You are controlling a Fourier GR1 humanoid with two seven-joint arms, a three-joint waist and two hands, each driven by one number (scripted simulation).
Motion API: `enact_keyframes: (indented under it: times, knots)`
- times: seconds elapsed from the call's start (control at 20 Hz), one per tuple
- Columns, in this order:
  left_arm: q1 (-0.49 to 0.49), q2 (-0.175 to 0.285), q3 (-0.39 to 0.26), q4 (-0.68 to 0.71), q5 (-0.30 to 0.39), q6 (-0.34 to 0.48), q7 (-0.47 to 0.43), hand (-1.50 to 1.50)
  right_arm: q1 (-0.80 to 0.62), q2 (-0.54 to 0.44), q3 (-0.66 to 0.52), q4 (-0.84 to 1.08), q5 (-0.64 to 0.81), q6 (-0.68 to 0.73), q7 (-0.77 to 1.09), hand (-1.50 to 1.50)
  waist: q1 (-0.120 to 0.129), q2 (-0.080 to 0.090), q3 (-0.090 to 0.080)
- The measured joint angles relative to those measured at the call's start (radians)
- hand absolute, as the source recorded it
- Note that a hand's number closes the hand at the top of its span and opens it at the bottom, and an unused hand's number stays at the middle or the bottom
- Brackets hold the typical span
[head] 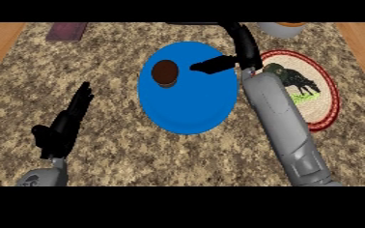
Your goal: Pick the cupcake from the placemat and place it in the plate
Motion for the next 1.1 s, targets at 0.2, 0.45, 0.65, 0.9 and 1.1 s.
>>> enact_keyframes:
  times: [0.2,0.45,0.65,0.9,1.1]
  knots:
    - [0.009,0.004,0.006,-0.01,0.0,-0.001,0.006,0.0,0.04,-0.084,-0.092,0.037,-0.097,0.12,-0.097,-1.5,-0.001,0.0,0.0]
    - [0.015,0.015,0.017,-0.013,0.006,-0.016,0.002,0.0,0.054,-0.21,-0.161,0.133,-0.152,0.277,-0.222,-1.5,0.002,0.001,0.0]
    - [0.017,0.022,0.026,-0.003,0.008,-0.03,-0.012,0.0,0.062,-0.293,-0.177,0.231,-0.147,0.386,-0.348,-1.5,0.006,0.003,0.0]
    - [0.006,0.006,0.017,-0.015,0.003,-0.024,0.007,0.0,0.056,-0.357,-0.176,0.383,-0.102,0.448,-0.51,-1.5,0.014,0.005,0.0]
    - [0.0,0.011,0.024,-0.004,0.003,-0.032,-0.006,0.0,0.03,-0.391,-0.179,0.495,-0.069,0.465,-0.607,-1.5,0.021,0.009,0.001]
